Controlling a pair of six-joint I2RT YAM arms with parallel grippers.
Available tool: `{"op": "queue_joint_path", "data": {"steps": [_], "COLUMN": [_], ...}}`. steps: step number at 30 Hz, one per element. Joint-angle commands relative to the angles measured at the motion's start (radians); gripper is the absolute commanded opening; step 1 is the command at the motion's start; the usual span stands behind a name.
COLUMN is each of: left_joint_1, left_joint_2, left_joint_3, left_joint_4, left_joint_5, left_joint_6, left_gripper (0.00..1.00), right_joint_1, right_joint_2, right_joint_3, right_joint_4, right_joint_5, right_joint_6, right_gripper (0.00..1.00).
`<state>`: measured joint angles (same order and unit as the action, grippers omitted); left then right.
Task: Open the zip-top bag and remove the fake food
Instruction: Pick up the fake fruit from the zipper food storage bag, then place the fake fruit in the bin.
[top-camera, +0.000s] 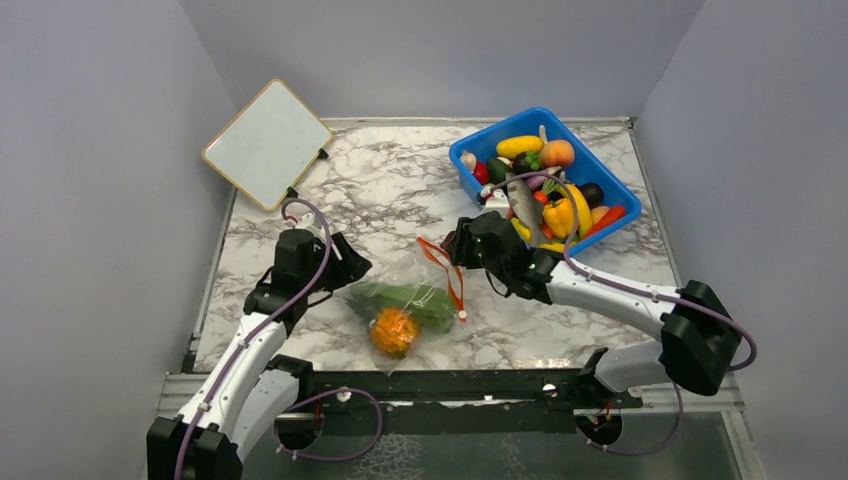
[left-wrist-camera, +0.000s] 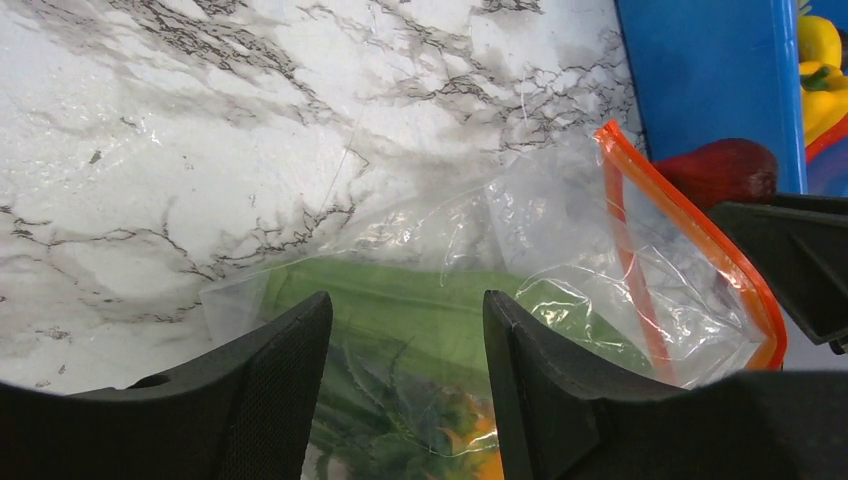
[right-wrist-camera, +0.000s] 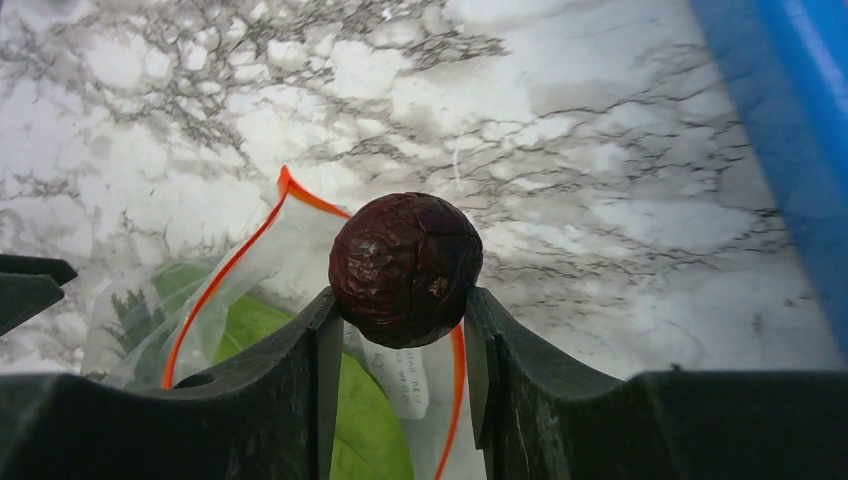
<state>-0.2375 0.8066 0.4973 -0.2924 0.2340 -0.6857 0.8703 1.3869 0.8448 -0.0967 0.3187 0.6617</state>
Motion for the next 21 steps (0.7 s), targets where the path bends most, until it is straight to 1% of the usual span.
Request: {"op": "queue_joint_path", "data": {"steps": [1,4,6,8,13,15,19,21], "left_joint_1": [-0.002,-0.002,-0.002,-0.002,-0.002,-0.002,-0.002,-0.002], "left_joint_2": [-0.040,-0.059,-0.069,-0.075,-0.090,-0.097,-0.104,-0.098], "left_joint_3": [0.023,0.022,0.022,0.028,0.037,0.039,0.052,0.063], "left_joint_4": [0.008,0.018,0.023,0.024,0.035,0.039,0.056,0.064], "left_joint_5": [-0.010,-0.006,-0.004,-0.001,0.032,0.042,0.077,0.106], "left_joint_6": [-0.003,-0.004,-0.005,-0.005,-0.005,-0.007,-0.008,-0.014], "left_gripper": [0.60,0.62,0.62,0.63,0.64,0.67,0.71,0.71], "right_joint_1": [-0.002,-0.014,-0.044,-0.103,-0.323,-0.428,-0.654,-0.751], "right_joint_2": [-0.106,-0.170,-0.204,-0.233,-0.295,-0.302,-0.268,-0.243], "right_joint_3": [-0.021,-0.021,-0.013,-0.004,0.015,0.025,0.056,0.066], "right_joint_4": [-0.081,-0.096,-0.109,-0.122,-0.128,-0.143,-0.196,-0.216], "right_joint_5": [0.196,0.289,0.314,0.308,0.193,0.117,-0.046,-0.112], "right_joint_6": [-0.050,-0.105,-0.140,-0.174,-0.251,-0.266,-0.272,-0.274], "right_gripper": [0.24,0.24,0.25,0.25,0.26,0.27,0.27,0.27]}}
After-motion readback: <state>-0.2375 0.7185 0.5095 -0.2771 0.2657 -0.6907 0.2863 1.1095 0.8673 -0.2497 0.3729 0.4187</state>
